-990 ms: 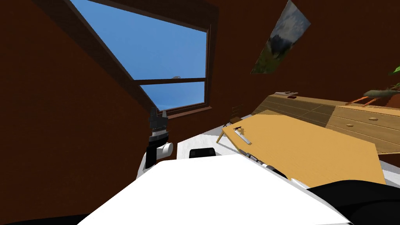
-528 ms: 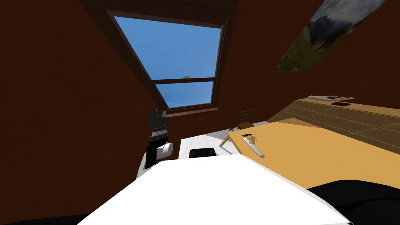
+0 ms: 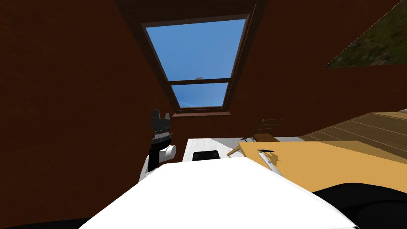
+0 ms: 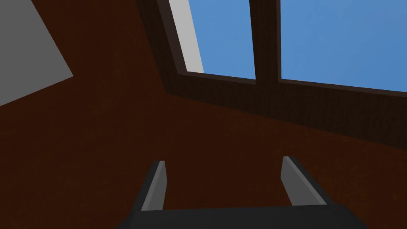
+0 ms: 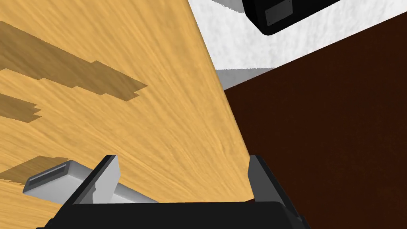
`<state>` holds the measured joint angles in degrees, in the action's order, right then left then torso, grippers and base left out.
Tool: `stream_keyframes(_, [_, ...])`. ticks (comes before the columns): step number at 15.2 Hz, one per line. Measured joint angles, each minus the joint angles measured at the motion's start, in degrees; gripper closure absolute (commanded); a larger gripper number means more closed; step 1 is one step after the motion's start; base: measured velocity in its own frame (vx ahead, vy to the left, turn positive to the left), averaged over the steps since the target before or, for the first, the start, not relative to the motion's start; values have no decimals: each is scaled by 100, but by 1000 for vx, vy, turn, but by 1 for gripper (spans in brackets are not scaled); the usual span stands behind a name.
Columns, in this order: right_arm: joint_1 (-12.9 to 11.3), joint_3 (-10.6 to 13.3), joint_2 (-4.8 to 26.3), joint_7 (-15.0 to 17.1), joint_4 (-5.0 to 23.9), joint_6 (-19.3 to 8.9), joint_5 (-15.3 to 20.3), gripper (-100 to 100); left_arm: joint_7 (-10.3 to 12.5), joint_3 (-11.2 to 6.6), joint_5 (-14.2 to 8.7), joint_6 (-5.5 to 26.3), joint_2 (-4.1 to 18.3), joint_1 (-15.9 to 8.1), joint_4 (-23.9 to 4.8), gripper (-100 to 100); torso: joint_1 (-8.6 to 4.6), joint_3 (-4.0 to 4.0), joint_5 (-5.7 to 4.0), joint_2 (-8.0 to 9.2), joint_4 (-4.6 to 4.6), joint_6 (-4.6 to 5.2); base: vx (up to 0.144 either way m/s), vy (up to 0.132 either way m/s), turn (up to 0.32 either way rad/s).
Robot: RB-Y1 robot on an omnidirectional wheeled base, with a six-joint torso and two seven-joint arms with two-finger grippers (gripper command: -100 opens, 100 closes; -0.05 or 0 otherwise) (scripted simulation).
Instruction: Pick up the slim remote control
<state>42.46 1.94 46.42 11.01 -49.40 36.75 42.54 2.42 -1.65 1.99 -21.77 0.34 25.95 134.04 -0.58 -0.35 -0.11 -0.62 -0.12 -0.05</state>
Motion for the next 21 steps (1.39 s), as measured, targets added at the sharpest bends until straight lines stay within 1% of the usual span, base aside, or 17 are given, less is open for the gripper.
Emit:
stream_keyframes(1, [42,21,39,0,101,-15,46,-100,0,0,0,0,0,0,0,0,0,0,0,0,0,2,26,-49,117])
stream_keyframes(3, [-16,92,95,-9,373,8,137,-100,0,0,0,0,0,0,0,0,2,2,-1,2,1,-2,36,-57,347])
stream_keyframes(4, [30,127,112,-6,429,-18,188,-100,0,0,0,0,0,0,0,0,0,1,-1,1,1,1,53,-68,342])
stream_keyframes(6, [56,210,144,-38,671,-27,305,-100,0,-1,0,0,0,1,0,0,-7,-3,-2,-6,-1,2,49,-83,245])
stream_keyframes(7, [120,212,157,-52,693,-30,321,-100,0,-1,0,0,0,1,0,0,-6,-2,-2,-3,-1,6,33,-86,331])
stream_keyframes(8, [87,232,137,-115,887,10,361,-100,0,0,0,0,0,0,0,0,-9,-1,-3,-2,0,-1,32,-82,325])
stream_keyframes(9, [89,260,138,-160,1006,37,399,-100,0,-1,0,0,0,1,0,0,-8,-1,-3,-2,0,2,45,-98,417])
stream_keyframes(10, [-22,306,123,-231,1321,109,452,-100,0,0,0,0,0,0,0,0,-14,-3,-4,-6,0,-4,57,-137,552])
stream_keyframes(11, [85,391,130,-224,1316,87,528,-100,0,-1,0,0,1,0,0,0,-25,-5,-5,-9,-1,-4,75,-184,515])
stream_keyframes(12, [285,511,157,-107,1103,-44,621,-100,0,-1,0,0,1,0,0,0,-40,-8,-8,-15,-2,-3,67,-178,278])
stream_keyframes(13, [258,582,142,-70,1143,-87,680,-100,0,-2,0,0,1,1,0,0,-44,-10,-12,-19,-3,1,42,-113,39])
stream_keyframes(14, [168,601,111,-122,1296,-46,701,-100,0,-2,0,0,1,2,0,0,-29,-9,-11,-16,-3,7,21,-48,-58])
stream_keyframes(16, [172,640,123,-110,1355,-42,728,-100,0,-1,0,0,0,2,0,0,16,-2,0,-2,0,11,-1,9,-34])
stream_keyframes(18, [94,647,65,-199,1591,23,739,-100,0,0,0,0,0,0,0,0,32,3,5,4,2,4,10,-31,260])
stream_keyframes(19, [56,703,20,-246,1709,51,780,-100,0,0,0,0,0,0,0,0,16,1,3,0,1,1,30,-108,329])
stream_keyframes(20, [115,808,18,-180,1605,2,845,-100,0,-1,0,0,0,1,0,0,0,-2,0,-4,0,1,30,-111,186])
stream_keyframes(21, [96,858,-5,-149,1635,-19,878,-100,0,-1,0,0,1,1,0,0,-8,-3,-4,-7,0,5,28,-85,31])
